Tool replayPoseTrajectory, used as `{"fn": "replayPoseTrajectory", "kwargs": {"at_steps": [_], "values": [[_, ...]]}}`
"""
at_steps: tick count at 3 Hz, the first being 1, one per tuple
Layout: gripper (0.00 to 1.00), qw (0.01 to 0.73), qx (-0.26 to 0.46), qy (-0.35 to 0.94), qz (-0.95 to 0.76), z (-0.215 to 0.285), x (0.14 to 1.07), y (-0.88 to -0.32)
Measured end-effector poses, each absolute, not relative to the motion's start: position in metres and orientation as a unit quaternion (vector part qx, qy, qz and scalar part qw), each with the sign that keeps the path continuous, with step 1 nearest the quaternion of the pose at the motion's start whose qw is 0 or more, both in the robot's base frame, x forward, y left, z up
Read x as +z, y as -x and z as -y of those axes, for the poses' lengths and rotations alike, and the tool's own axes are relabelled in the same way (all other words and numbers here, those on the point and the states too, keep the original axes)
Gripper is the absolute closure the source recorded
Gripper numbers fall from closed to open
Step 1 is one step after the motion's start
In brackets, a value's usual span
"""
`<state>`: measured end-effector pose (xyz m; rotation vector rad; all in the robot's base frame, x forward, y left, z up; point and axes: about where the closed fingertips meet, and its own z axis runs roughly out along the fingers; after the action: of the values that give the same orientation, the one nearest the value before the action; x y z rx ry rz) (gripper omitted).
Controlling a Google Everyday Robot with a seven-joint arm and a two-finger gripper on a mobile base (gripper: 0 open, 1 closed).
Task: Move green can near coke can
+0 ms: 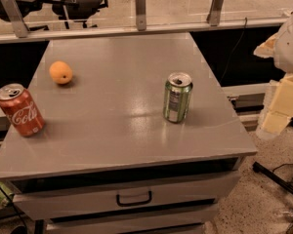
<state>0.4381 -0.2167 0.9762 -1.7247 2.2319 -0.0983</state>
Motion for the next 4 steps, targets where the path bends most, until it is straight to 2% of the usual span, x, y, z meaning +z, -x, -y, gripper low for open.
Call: {"fn": "replayPoseTrajectory", "kwargs": {"at_steps": [1,4], "values": [[0.0,0.16,-0.035,0.603,-0.78,0.216,0.977,-0.438],[0.0,0.226,0.006,0.574,-0.787,0.176,0.949,-0.494]]}}
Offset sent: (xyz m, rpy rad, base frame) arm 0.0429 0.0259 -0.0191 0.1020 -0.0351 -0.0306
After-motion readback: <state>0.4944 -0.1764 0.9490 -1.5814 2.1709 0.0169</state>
